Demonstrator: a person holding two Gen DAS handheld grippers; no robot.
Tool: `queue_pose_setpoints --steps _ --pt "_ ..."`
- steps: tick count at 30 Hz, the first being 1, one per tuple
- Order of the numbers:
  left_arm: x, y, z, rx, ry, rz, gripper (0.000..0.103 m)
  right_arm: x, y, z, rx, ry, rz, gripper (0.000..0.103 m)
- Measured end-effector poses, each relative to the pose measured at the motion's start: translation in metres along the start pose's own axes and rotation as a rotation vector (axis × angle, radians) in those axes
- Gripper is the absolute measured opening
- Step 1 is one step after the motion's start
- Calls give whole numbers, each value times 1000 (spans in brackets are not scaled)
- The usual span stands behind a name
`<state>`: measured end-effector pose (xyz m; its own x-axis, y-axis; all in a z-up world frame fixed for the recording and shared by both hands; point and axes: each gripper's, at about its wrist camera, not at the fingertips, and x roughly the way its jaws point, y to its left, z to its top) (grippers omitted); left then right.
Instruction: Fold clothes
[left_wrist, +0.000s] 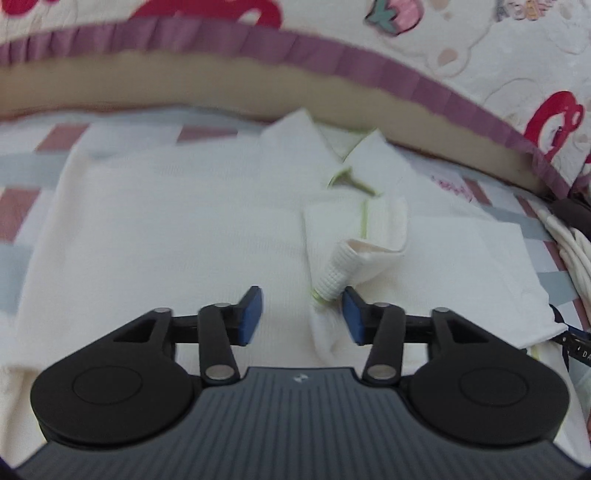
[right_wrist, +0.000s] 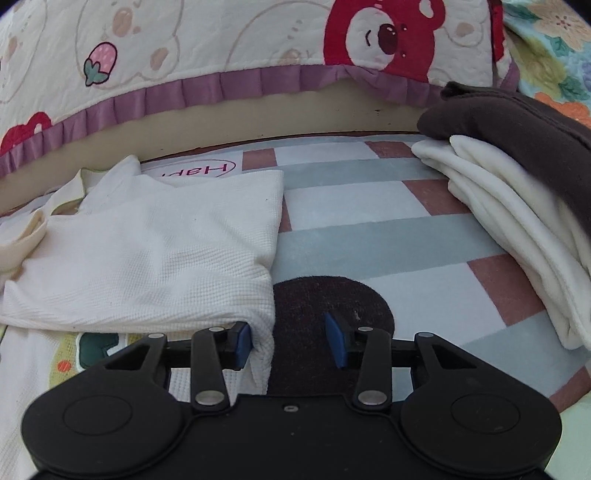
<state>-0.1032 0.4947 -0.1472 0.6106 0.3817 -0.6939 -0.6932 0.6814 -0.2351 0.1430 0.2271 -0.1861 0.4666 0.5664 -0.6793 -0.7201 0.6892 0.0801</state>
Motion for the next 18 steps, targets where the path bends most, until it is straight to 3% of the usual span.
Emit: queue_pose_setpoints --steps 3,5,8,9,11,14,18 --pt "0 -8 3 60 -24 -67 65 0 1 0 -5 0 -1 46" --pt "6 -13 4 106 -10 -124 83 0 2 0 -9 2 -5 46" --pt "24 -15 4 161 59 -159 84 0 1 0 -11 8 -3 46" --pt "28 -14 6 175 66 -143 80 0 1 1 -12 10 -3 46" --pt "31 -6 11 181 55 -79 26 0 2 1 -20 14 -4 46" --pt "7 20 19 75 -6 -72 26 1 2 2 -29 18 -3 46" --pt "-17 53 19 -160 -38 -29 29 0 1 2 -26 15 -2 47"
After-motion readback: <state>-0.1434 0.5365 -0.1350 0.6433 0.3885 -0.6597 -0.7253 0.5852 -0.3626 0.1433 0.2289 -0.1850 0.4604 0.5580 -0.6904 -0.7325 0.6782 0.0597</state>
